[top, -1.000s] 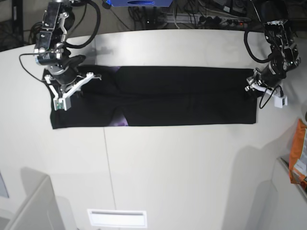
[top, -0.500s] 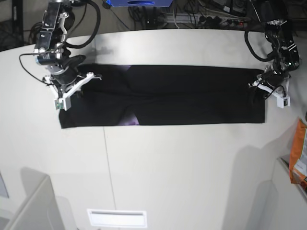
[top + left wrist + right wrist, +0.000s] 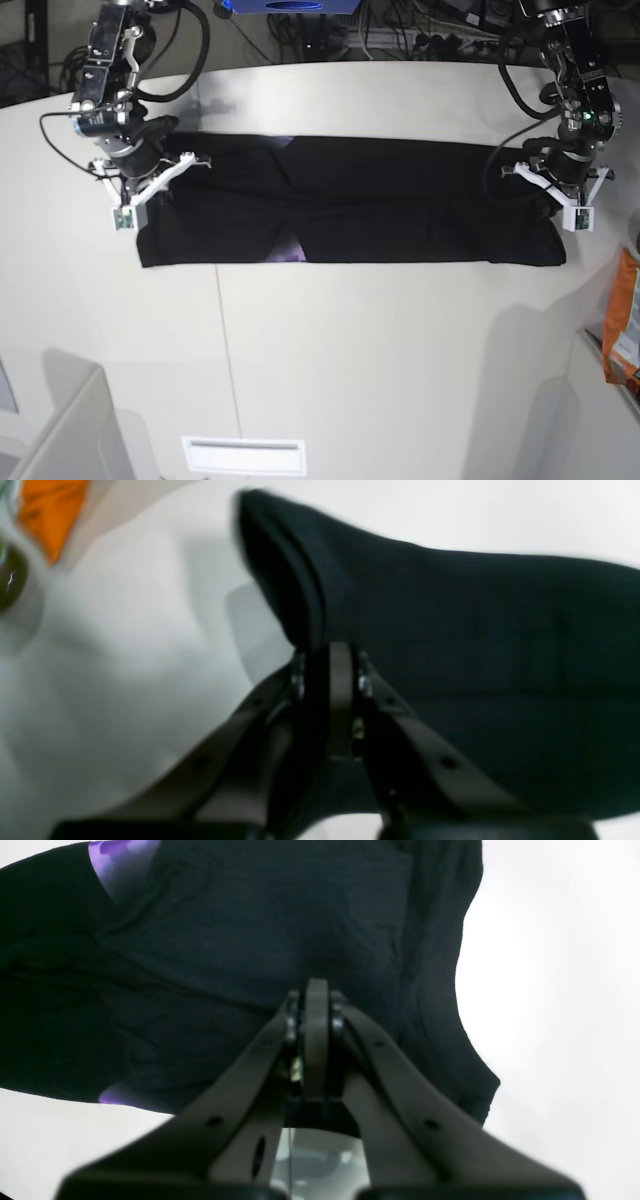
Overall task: Fold the T-shirt properly
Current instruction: 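Fold the strip end held by the left gripper toward the right gripper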
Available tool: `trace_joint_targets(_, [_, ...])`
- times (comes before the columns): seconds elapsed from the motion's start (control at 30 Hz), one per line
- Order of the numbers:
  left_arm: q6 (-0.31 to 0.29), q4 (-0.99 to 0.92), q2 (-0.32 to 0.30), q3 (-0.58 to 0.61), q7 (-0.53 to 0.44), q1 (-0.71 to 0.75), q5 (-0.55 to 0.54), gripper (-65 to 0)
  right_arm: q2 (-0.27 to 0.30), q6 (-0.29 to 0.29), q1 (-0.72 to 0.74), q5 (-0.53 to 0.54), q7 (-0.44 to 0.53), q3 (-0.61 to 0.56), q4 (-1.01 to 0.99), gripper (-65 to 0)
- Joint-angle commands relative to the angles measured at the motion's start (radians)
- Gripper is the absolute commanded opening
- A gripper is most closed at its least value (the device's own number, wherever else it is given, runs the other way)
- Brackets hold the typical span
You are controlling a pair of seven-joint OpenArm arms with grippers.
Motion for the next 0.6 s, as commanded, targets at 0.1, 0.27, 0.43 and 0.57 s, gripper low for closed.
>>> trace_joint_targets(0.1, [-0.001, 0.072, -0.010, 0.110, -0.021, 0.019, 0.017, -65.0, 0.004, -0.004, 0.010, 0.004, 0.022, 0.003, 0.019, -65.0])
trace_joint_targets(0.27, [-0.001, 0.082, 0.040, 0.163, -0.020, 0.019, 0.020, -65.0, 0.004, -0.004, 0.010, 0.004, 0.022, 0.003, 0.019, -65.0])
trace_joint_targets(0.43, [-0.001, 0.082, 0.049, 0.271, -0.020, 0.020, 0.020, -65.0, 0.004, -0.004, 0.009, 0.004, 0.022, 0.003, 0.019, -65.0])
trace_joint_targets(0.57, [-0.001, 0.080, 0.082, 0.324, -0.018, 0.009, 0.020, -65.0, 0.004, -0.004, 0.009, 0.004, 0.022, 0.003, 0.019, -65.0])
